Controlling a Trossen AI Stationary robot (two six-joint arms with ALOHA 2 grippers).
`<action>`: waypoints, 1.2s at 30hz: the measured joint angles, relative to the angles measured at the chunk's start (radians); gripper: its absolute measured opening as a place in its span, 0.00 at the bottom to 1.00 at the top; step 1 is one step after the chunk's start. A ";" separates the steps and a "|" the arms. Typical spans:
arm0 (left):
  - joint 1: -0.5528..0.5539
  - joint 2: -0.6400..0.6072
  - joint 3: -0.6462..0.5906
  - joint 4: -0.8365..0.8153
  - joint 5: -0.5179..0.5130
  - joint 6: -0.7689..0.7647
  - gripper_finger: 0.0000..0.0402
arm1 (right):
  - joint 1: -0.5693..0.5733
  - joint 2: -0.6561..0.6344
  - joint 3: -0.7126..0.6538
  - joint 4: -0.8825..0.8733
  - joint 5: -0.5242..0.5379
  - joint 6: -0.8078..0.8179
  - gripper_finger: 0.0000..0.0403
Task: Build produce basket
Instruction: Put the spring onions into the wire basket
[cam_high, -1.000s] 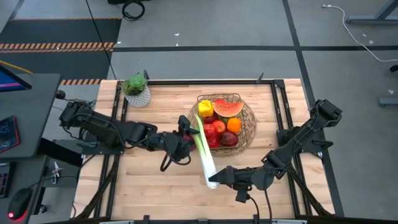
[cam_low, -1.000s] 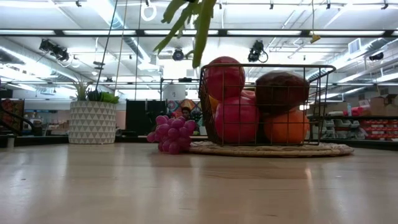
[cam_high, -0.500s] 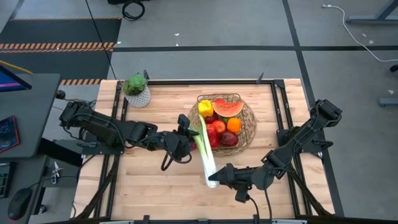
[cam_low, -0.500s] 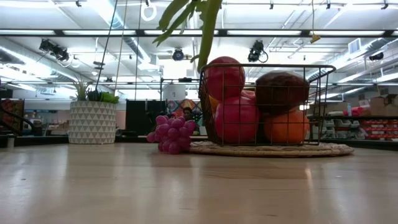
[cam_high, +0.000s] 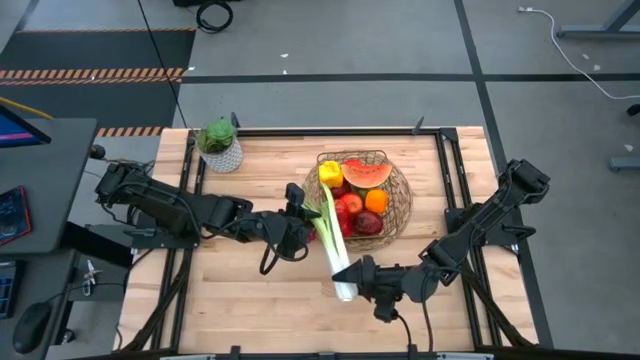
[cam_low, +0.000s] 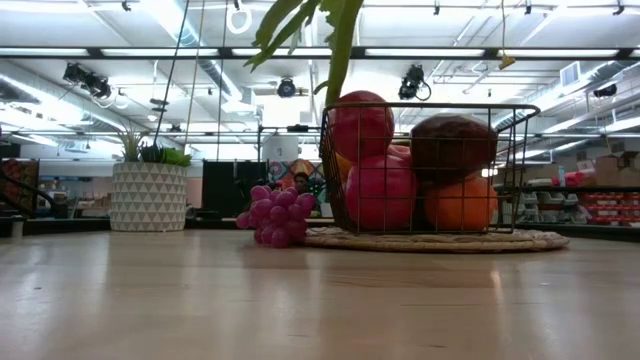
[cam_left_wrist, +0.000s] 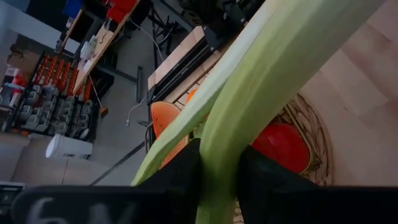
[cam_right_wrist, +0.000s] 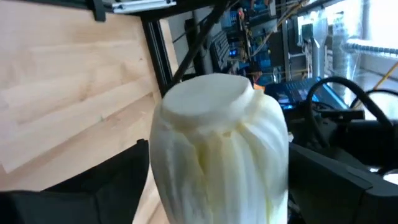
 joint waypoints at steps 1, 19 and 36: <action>0.000 0.000 0.000 0.000 0.000 0.000 0.21 | 0.000 0.000 0.000 0.004 0.000 0.018 0.90; -0.003 0.000 0.000 0.140 -0.396 0.316 0.22 | 0.080 -0.177 0.000 -0.011 0.087 0.495 0.97; 0.006 0.000 0.000 0.230 -0.501 1.204 0.22 | 0.103 -0.326 0.000 -0.490 0.254 1.258 0.97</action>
